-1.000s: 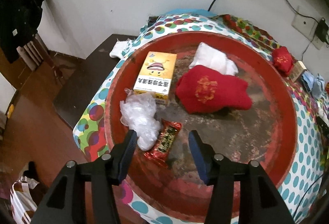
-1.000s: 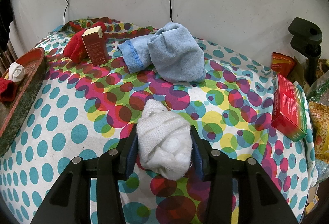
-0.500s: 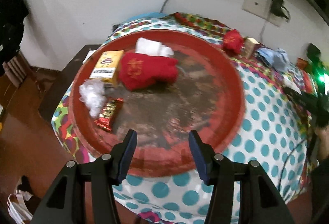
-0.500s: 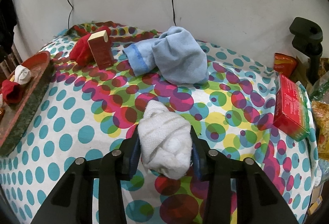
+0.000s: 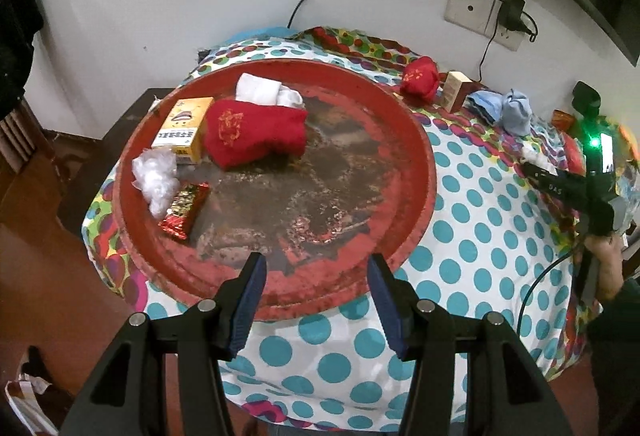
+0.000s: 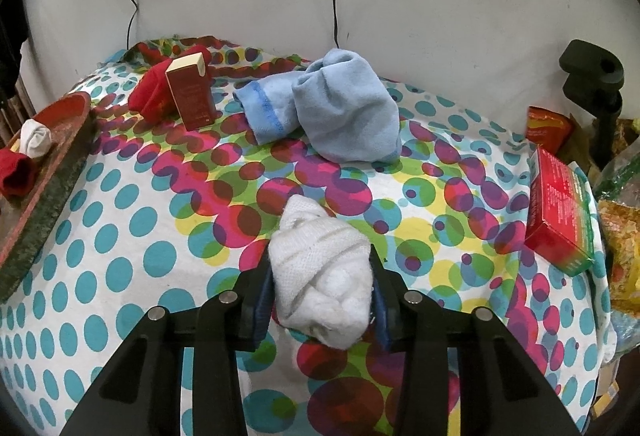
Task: Organize objects
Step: 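Withdraw the open left gripper from the tray, then carry the white sock with the right gripper onto the tray and release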
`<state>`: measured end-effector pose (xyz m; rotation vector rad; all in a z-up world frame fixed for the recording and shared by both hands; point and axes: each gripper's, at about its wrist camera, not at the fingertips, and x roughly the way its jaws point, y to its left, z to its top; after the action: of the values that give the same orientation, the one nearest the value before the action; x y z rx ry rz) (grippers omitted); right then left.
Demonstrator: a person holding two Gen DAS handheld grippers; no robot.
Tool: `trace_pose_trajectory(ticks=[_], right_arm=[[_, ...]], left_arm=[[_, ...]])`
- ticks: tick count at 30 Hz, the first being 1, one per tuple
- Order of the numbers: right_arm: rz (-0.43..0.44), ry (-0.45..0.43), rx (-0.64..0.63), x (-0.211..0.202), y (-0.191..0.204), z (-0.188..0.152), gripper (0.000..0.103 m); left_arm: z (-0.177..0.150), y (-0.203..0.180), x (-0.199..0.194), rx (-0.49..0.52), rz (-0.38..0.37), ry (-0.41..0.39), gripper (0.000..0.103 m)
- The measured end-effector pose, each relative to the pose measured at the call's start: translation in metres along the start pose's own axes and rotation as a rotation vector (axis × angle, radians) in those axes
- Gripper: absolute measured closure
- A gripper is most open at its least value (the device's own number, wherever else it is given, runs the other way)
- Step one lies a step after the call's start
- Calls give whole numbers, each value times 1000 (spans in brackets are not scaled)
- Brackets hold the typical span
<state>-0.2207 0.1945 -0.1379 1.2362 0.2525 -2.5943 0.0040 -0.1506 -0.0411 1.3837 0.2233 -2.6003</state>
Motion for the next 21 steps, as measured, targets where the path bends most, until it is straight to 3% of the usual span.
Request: trace_pose_trajectory(ticks=[7, 21], right_arm=[[-48, 1, -38, 0, 4, 2, 65], [-60, 1, -45, -3, 6, 0, 65]], left_arm=[[-7, 10, -9, 1, 20, -19, 49], [-18, 58, -36, -46, 71, -73, 49]])
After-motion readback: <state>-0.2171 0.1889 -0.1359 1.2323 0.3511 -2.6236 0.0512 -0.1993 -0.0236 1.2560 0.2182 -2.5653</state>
